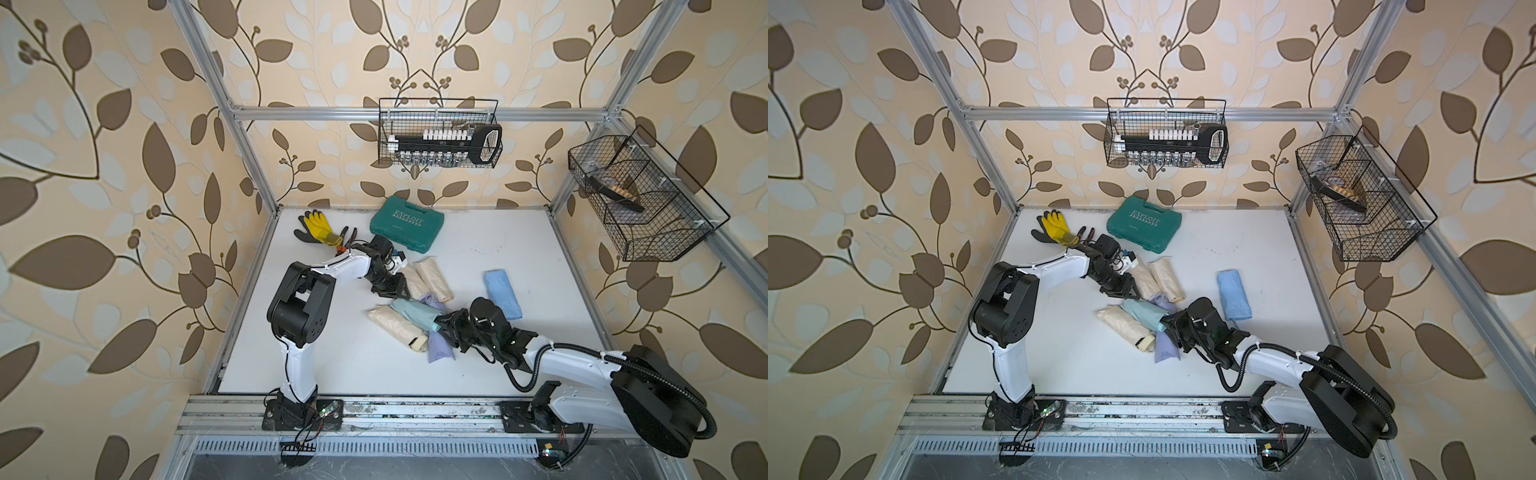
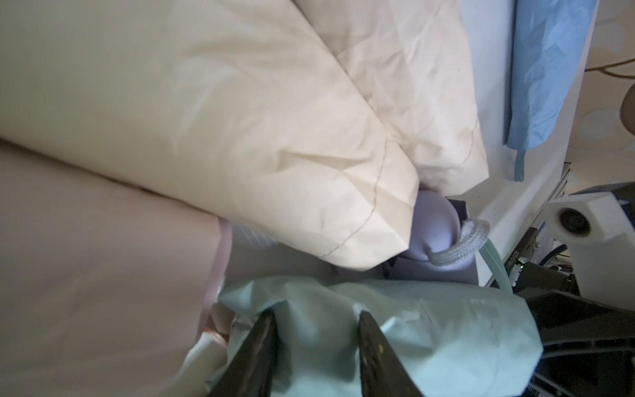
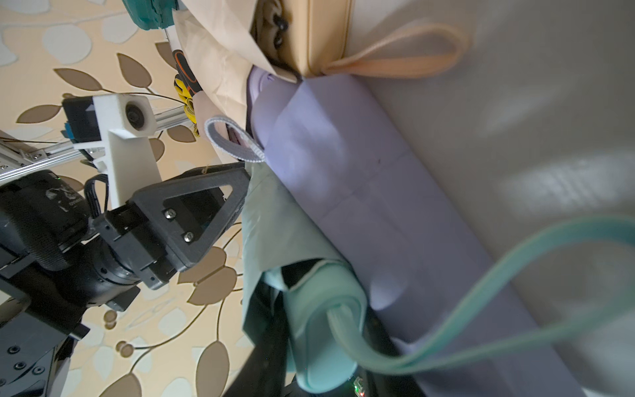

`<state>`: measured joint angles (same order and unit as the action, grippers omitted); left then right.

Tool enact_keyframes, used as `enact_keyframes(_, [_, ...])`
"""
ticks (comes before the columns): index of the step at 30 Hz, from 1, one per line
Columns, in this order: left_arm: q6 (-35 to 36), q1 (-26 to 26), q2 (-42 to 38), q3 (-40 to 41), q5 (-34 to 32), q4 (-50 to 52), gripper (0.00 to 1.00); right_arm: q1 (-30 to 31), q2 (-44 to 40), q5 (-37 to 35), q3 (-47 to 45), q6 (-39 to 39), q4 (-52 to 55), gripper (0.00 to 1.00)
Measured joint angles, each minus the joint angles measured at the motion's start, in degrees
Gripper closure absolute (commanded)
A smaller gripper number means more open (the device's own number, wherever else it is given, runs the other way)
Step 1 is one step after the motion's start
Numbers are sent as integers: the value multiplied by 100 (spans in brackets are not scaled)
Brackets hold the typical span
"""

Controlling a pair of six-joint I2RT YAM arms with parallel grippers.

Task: Take umbrellas out of sleeves
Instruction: Pick up the umbrella from the center of the board, then take out the umbrella from the umbrella sleeve.

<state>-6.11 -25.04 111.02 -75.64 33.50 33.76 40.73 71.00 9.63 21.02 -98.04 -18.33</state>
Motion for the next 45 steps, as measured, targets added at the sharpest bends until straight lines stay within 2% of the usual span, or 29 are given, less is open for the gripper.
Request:
enact_keyframes(6, [24,13,0,15,0,-111,68,0,273,4,101,76,-186,63])
enact_keyframes(10, [26,79,-63,105,-7,-190,69,0,450,28,225,131,-212,69])
enact_keyframes(13, [26,103,-87,140,-13,-212,69,-4,457,28,267,164,-184,79])
enact_keyframes(16, [26,103,-94,140,-15,-205,67,-4,420,39,278,188,-116,100])
enact_keyframes(20, [42,94,-94,140,98,-103,47,-184,177,184,369,334,251,100])
enact_keyframes(24, [-127,184,-125,149,409,33,31,-682,-339,595,481,713,680,100])
enact_keyframes(29, [-741,741,-553,295,1143,-44,29,-1725,-1012,1401,852,1530,1711,100])
enact_keyframes(33, [-1250,1123,-1016,540,1637,-435,29,-2371,-1110,2063,1292,2070,2225,100])
enact_keyframes(39, [-1858,1069,-1283,1327,2155,-1130,29,-2553,-1029,2787,1834,2636,2931,100])
enact_keyframes(45, [-3012,1080,-1283,2157,2577,-2343,32,-2815,-1165,3088,1867,2719,3276,100])
